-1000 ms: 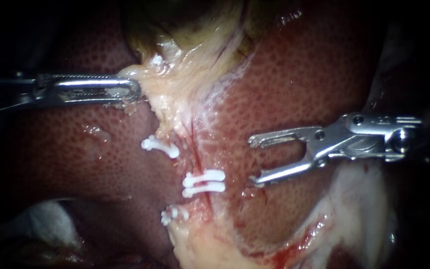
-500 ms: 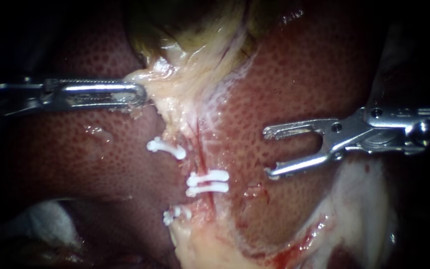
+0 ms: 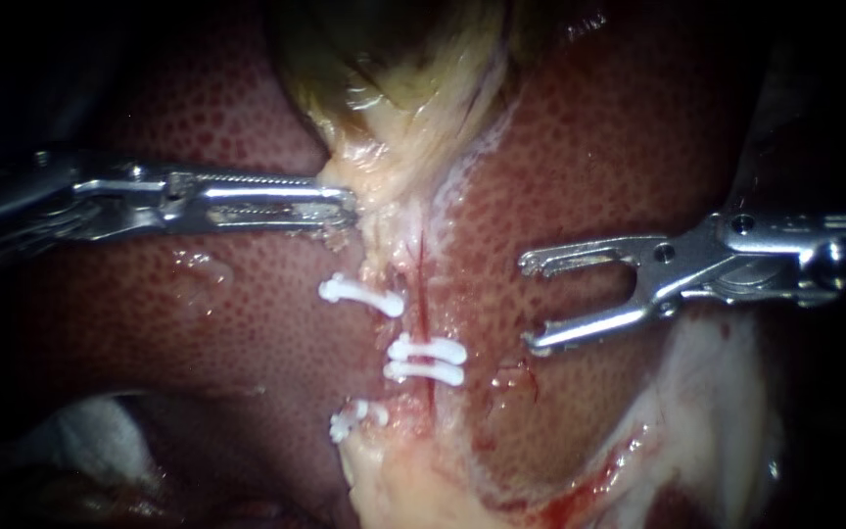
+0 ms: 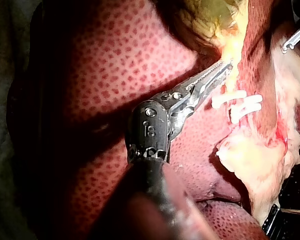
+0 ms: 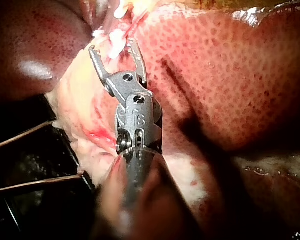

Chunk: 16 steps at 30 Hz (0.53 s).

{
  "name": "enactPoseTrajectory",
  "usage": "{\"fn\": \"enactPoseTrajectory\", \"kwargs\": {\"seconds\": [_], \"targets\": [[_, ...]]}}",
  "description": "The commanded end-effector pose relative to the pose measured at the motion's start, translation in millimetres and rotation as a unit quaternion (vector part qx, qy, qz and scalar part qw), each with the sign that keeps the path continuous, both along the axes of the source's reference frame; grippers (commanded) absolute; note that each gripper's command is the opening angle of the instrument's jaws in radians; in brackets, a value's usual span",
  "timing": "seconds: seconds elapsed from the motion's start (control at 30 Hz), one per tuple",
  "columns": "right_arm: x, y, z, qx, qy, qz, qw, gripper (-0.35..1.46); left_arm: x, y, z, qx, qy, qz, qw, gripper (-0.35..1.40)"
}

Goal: Going back second clip right tube

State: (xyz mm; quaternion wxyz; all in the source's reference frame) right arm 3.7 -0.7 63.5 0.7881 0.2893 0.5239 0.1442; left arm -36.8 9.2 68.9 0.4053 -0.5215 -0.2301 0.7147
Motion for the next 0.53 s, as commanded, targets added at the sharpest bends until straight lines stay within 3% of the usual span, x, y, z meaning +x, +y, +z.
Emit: {"fn": "enactPoseTrajectory", "kwargs": {"seconds": [0.03,0.53], "targets": [[0.0,0.0,0.0,0.000,0.000,0.000,1.0000,0.49,0.0,0.0,0.1,0.000,0.000,0.000,1.0000,-0.35],[0.0,0.0,0.0,0.000,0.000,0.000,1.0000,0.49,-0.1,0.0,0.2,0.003,0.001,0.000,1.0000,-0.35]]}}
